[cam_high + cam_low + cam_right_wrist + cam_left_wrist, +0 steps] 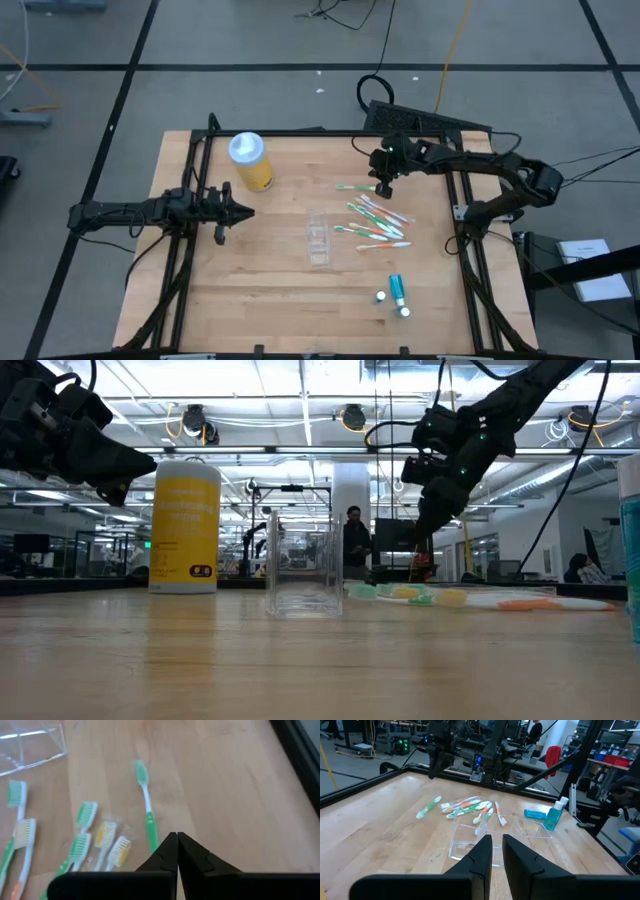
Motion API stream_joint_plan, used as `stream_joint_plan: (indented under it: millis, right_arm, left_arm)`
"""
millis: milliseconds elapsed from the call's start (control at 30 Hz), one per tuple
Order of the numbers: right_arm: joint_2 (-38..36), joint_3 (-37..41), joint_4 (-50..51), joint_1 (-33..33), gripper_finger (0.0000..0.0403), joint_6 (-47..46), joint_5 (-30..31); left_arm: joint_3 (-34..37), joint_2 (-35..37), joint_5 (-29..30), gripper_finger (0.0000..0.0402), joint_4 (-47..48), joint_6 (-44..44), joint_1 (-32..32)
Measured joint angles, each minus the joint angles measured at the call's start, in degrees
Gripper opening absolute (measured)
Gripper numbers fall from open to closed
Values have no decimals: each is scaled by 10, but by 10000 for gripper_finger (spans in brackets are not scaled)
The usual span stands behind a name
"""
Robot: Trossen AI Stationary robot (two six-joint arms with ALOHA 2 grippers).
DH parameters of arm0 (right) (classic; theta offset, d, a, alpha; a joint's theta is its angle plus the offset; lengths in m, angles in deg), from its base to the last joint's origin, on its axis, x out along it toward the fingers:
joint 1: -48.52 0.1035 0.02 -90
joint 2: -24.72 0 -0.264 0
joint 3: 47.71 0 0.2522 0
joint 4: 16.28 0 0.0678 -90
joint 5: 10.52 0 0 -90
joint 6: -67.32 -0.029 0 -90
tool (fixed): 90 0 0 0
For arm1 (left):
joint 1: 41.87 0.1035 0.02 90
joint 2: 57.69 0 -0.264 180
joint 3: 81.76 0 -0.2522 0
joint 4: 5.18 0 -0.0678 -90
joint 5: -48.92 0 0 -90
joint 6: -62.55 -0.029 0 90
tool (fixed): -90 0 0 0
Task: Pick & Place toothbrushing station
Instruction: Put the green toothbrush into the transparent organizer
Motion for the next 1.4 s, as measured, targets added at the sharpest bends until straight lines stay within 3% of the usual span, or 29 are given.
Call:
stream_joint_plan:
  millis: [200, 500, 700, 967, 1233, 1400]
  right_arm:
    - [63, 7, -74, 22, 15, -16, 2]
    - [174, -34, -175, 69, 156, -18, 34]
    - [252, -83, -169, 71, 186, -17, 32]
    - [281, -100, -141, 71, 150, -13, 29]
    - [279, -99, -134, 71, 23, -7, 30]
    - [267, -97, -135, 72, 20, -2, 32]
  left_arm:
    - [0, 0, 0, 49, 0, 0, 0]
    - [0, 0, 0, 49, 0, 0, 0]
    - [0, 0, 0, 49, 0, 0, 0]
    - [0, 0, 0, 49, 0, 0, 0]
    - [0, 0, 0, 49, 0, 0, 0]
    - [0, 0, 0, 49, 0, 0, 0]
